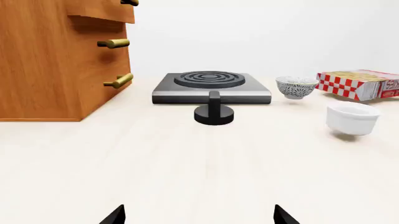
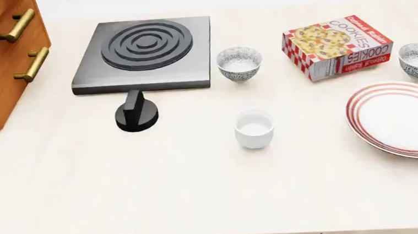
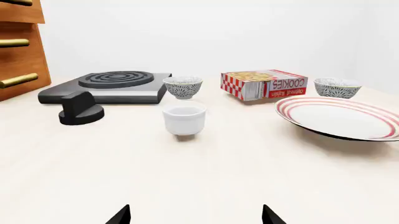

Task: Pick the akita bowl next to the plate and place it on the plate.

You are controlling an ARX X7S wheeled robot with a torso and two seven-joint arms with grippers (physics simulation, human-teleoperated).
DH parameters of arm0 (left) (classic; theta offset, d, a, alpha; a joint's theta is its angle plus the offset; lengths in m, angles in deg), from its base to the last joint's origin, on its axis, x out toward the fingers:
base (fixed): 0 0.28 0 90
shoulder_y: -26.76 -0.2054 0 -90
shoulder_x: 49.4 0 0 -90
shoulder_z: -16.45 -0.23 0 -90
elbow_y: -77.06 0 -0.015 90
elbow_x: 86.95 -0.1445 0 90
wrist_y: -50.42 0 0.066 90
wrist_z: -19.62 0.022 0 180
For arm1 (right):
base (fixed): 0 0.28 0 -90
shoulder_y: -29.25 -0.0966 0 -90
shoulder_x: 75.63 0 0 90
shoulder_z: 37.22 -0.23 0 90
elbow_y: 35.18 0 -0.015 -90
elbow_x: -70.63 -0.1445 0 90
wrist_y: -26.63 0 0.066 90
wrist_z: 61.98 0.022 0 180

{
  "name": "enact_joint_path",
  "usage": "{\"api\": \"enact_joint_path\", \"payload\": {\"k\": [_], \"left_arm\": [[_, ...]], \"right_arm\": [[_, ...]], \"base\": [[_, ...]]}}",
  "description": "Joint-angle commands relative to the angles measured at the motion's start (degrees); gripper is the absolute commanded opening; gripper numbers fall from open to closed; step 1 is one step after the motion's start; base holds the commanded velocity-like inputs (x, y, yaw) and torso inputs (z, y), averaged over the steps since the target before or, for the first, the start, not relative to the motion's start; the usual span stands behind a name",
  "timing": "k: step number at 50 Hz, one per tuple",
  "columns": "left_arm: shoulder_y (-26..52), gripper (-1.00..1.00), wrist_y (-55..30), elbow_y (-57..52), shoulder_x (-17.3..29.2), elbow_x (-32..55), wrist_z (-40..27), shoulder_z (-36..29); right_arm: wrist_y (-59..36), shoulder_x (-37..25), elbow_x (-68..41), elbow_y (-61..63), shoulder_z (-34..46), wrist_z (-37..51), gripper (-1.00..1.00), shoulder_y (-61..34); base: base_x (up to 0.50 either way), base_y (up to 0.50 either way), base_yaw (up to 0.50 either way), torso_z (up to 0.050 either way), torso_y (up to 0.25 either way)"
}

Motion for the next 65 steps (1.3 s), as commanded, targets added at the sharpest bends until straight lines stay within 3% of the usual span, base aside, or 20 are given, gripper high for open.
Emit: {"api": "enact_joint_path", "payload": {"k": [1,21,28,40,48,58,65], "left_arm": [[0.04,1.00,-0.07,0.11,0.86,1.06,-1.15,-0.93],[-0.41,1.00,-0.99,-3.07,3.66,5.12,-4.07,-3.25],[1.76,1.00,-17.11,-13.90,6.62,18.57,-1.03,0.61],[8.03,1.00,-26.69,-16.14,10.22,27.07,-4.90,9.49],[9.92,1.00,-24.21,-12.77,11.65,26.50,-6.10,12.96],[10.53,1.00,-18.40,-5.58,12.02,25.15,-4.96,15.09],[10.32,1.00,-19.01,-6.39,12.03,26.41,-5.70,16.08]], "right_arm": [[-0.19,-0.93,-0.41,0.33,1.38,1.21,1.00,0.18],[-0.86,-3.38,-4.67,1.21,3.59,3.94,1.00,0.18],[-4.12,-4.11,-7.21,3.85,4.07,3.57,1.00,0.50],[-21.75,-7.45,-18.40,28.74,3.66,2.87,1.00,-1.17],[-32.80,-8.66,-27.39,39.69,0.72,5.55,1.00,-6.87],[-35.09,-9.29,-34.99,44.44,-4.32,7.07,1.00,-10.01],[-35.12,-10.09,-35.77,44.62,-5.30,7.68,1.00,-10.12]], "base": [[0.00,0.00,0.00,0.000,0.000],[0.00,0.00,0.00,0.000,0.000],[0.00,0.00,0.00,0.000,0.000],[0.00,0.00,0.00,0.000,0.000],[0.00,0.00,0.00,0.000,0.000],[0.00,0.00,0.00,0.000,0.000],[0.00,-0.08,0.00,0.000,0.000]]}}
